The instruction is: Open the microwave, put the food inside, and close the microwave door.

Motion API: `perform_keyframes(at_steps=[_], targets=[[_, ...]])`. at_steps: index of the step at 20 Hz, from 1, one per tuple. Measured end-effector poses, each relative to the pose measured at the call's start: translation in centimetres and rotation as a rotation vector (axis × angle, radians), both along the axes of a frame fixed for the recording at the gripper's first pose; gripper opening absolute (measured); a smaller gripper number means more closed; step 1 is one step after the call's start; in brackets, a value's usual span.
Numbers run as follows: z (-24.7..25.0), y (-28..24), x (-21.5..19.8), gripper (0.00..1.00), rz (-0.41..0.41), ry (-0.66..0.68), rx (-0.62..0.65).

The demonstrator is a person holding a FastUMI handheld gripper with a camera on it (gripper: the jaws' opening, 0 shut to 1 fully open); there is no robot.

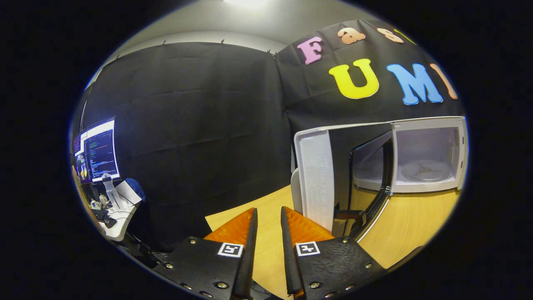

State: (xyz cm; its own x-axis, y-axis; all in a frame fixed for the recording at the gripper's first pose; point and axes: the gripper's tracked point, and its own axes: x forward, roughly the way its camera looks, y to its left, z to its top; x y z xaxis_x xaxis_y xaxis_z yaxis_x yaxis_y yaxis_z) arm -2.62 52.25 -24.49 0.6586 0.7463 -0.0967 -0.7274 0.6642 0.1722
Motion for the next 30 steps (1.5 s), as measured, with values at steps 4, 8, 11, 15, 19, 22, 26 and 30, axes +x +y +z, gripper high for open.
perform_keyframes(at_steps=[4,8,11,15,19,22,26,30], targets=[[1.5,0.6,-2.0,0.7,0.07,0.005,0.031],[4.2,-2.3,-5.4,0.93,0.079,-0.036,0.052],[6.7,-6.8,-6.0,0.93,0.015,-0.079,0.068],[8.2,-13.3,-5.0,0.93,-0.112,-0.117,0.059],[7.9,-21.2,-2.9,0.93,-0.289,-0.163,0.027],[7.4,-28.0,-1.7,0.93,-0.455,-0.185,0.024],[7.3,-37.4,-1.6,0.93,-0.665,-0.2,0.041],[6.9,-46.9,-2.2,0.93,-0.877,-0.204,0.05]])
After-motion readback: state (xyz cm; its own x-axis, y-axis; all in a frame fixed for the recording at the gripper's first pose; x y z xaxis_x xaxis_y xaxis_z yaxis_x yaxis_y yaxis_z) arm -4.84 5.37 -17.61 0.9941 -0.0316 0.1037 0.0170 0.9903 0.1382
